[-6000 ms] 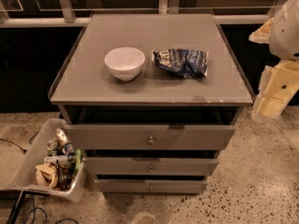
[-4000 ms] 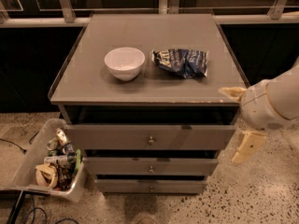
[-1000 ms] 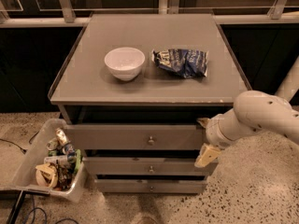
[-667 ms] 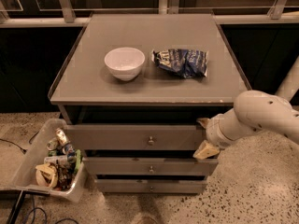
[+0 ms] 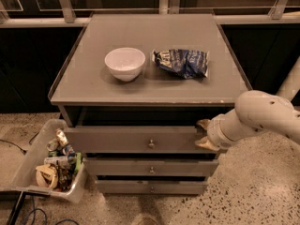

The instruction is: Open top drawer

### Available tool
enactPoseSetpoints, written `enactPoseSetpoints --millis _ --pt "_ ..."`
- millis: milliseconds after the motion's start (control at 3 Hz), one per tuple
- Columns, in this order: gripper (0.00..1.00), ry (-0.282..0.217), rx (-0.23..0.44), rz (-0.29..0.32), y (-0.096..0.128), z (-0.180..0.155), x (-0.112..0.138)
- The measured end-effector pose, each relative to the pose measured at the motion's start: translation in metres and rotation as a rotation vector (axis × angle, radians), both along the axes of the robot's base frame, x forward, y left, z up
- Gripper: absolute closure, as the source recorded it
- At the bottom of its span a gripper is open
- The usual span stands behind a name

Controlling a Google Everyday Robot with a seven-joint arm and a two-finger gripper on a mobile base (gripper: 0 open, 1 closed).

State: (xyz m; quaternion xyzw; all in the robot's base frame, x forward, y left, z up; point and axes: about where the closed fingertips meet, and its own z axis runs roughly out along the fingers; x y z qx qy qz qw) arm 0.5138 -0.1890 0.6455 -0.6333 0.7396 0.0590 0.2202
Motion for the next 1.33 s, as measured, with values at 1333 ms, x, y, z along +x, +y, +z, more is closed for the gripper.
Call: enactPoseSetpoints --millis 1333 --pt "1.00 -0.005 0.011 0.006 0.001 0.010 -0.006"
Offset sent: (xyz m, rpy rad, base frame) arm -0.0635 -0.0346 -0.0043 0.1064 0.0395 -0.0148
